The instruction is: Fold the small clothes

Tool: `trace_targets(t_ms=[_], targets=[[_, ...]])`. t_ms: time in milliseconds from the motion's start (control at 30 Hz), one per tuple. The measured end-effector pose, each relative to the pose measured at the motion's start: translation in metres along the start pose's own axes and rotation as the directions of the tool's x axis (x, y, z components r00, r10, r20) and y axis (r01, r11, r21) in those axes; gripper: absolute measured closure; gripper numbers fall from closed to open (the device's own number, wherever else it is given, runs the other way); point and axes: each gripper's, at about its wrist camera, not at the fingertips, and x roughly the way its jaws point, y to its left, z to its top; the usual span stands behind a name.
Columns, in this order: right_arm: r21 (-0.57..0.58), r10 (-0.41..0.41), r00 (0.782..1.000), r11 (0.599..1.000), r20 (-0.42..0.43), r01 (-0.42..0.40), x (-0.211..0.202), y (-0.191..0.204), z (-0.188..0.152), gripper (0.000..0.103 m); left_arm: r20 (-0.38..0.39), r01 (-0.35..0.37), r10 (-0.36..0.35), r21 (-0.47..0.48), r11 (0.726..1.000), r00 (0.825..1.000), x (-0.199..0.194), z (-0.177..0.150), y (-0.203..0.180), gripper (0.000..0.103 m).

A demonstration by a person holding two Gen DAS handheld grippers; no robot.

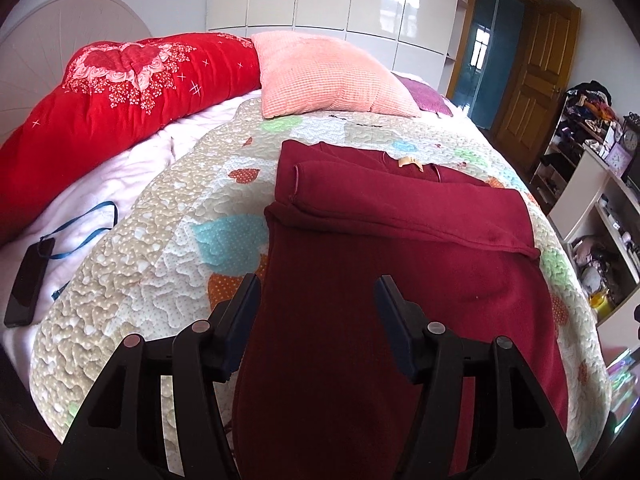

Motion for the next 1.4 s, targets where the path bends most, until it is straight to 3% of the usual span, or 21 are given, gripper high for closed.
trace_targets(t_ms=[233,367,733,967,1200,1300,1333,1400], targets=[[0.081,0.07,0.993,0.995,-0.098,-0.062,0.043,0.004,-0.038,0.037,-0.013,-0.03,0.03,0.021,0.999,0.999,-0.005,-0.018,-0.001,0.044],[0.077,0.071,0.988,0.995,-0.14,-0.061,0.062,0.011,-0.049,0.037,-0.028,-0.045,0.046,0.02,0.999,0.999,-0.004,-0.024,0.002,0.044],[0.065,0.081,0.985,0.995,-0.155,-0.071,0.076,0.018,-0.053,0.037,-0.059,-0.057,0.057,-0.002,0.998,0.997,-0.003,-0.038,0.006,0.044],[0.046,0.063,0.982,0.997,-0.179,-0.056,0.071,0.01,-0.059,0.037,-0.11,-0.013,0.014,0.014,1.0,0.994,-0.014,-0.054,0.017,0.044],[0.087,0.121,0.973,0.991,-0.194,-0.106,0.075,0.0,-0.071,0.037,-0.171,0.0,-0.004,-0.024,1.0,0.985,-0.028,-0.08,0.04,0.044],[0.13,0.114,0.984,0.987,-0.14,-0.096,0.084,0.0,-0.077,0.037,-0.19,0.005,-0.011,-0.031,1.0,0.982,-0.024,-0.088,0.041,0.044],[0.144,0.104,0.988,0.986,-0.116,-0.087,0.086,0.001,-0.078,0.041,-0.199,0.005,-0.012,-0.034,0.999,0.98,-0.022,-0.091,0.04,0.044],[0.117,0.084,0.99,0.991,-0.11,-0.071,0.089,0.006,-0.077,0.069,-0.215,0.014,-0.024,-0.045,0.999,0.976,-0.018,-0.095,0.039,0.044]])
